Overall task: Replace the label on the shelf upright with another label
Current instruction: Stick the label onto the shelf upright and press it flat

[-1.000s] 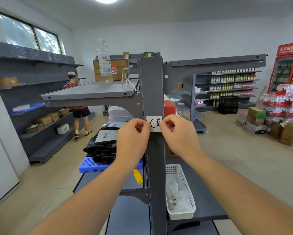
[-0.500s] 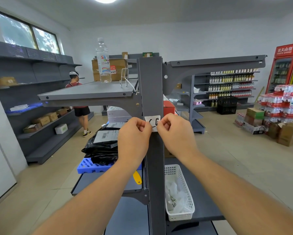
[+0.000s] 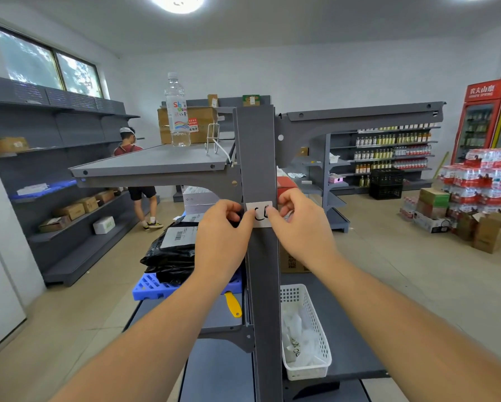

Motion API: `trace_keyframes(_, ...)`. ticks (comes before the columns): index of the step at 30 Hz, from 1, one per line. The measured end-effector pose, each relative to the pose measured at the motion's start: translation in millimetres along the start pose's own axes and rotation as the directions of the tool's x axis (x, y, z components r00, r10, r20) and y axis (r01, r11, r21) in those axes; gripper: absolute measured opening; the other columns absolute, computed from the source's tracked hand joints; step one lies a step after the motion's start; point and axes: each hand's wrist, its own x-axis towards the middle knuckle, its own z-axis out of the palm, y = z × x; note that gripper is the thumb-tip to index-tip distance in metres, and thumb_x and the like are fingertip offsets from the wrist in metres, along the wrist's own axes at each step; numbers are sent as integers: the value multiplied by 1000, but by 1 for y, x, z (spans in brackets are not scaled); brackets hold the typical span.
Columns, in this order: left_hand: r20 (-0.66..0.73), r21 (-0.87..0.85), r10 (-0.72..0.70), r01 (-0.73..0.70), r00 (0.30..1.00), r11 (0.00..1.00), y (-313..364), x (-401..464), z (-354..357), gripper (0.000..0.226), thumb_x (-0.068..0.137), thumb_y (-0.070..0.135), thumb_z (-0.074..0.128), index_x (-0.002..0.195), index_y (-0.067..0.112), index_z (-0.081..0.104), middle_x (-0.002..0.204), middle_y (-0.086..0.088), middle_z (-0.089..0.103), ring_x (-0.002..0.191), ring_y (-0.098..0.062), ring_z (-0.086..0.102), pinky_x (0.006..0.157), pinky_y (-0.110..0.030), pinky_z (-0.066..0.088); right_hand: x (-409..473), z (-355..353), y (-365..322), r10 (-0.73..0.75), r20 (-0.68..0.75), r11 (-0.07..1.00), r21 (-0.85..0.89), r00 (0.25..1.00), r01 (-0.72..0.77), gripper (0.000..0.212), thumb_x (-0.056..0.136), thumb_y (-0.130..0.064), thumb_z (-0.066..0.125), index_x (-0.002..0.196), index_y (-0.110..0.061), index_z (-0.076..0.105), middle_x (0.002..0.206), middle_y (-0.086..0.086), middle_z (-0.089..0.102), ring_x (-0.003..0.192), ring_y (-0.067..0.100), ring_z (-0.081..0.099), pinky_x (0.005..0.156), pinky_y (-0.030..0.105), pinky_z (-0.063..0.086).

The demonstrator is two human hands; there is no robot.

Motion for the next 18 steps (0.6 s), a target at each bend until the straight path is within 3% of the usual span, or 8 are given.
trace_keyframes(4, 9, 26, -4, 3, 1000, 1000, 8, 5, 0, 23, 92, 50, 67, 88, 28, 66, 78, 6, 67, 73, -8, 63, 59, -24, 48, 5, 1, -5, 40, -16, 998, 58, 999, -39, 22, 95, -43, 69, 93, -22, 61, 80, -3, 66, 71, 8, 59, 64, 25, 50)
trace_keyframes(7, -7, 33, -20, 20, 1000, 999, 10, 8, 1, 31, 90, 54, 68, 86, 23, 66, 75, 4, 66, 70, -9, 62, 58, -25, 47, 6, -1, -3, 57, -8, 993, 100, 998, -56, 22, 94, -42, 71, 91, -22, 62, 78, -7, 64, 68, 3, 56, 62, 17, 44)
trace_keyframes(11, 9, -48, -73, 73, 997, 996, 10, 8, 2, 33, 91, 50, 69, 81, 20, 66, 71, 3, 67, 64, -8, 59, 56, -23, 43, 8, -3, -2, 71, 26, 989, 128, 997, -74, 20, 96, -39, 69, 89, -21, 64, 77, -10, 62, 67, 1, 54, 58, 10, 38)
trace_keyframes(15, 41, -85, -77, 81, 996, 993, 6, 9, -3, 32, 95, 48, 66, 78, 21, 69, 68, 6, 69, 65, -9, 64, 57, -23, 44, 9, -3, 4, 94, 60, 976, 193, 994, -104, 18, 99, -36, 65, 95, -19, 68, 84, -10, 65, 75, 3, 57, 65, 16, 41)
trace_keyframes(18, 50, -105, -91, 95, 995, 990, 3, 9, -5, 29, 97, 45, 64, 78, 23, 69, 70, 7, 71, 69, -10, 68, 58, -23, 47, 7, -4, 6, 104, 74, 973, 198, 992, -117, 16, 102, -33, 62, 100, -19, 69, 88, -11, 66, 78, 0, 57, 63, 8, 43)
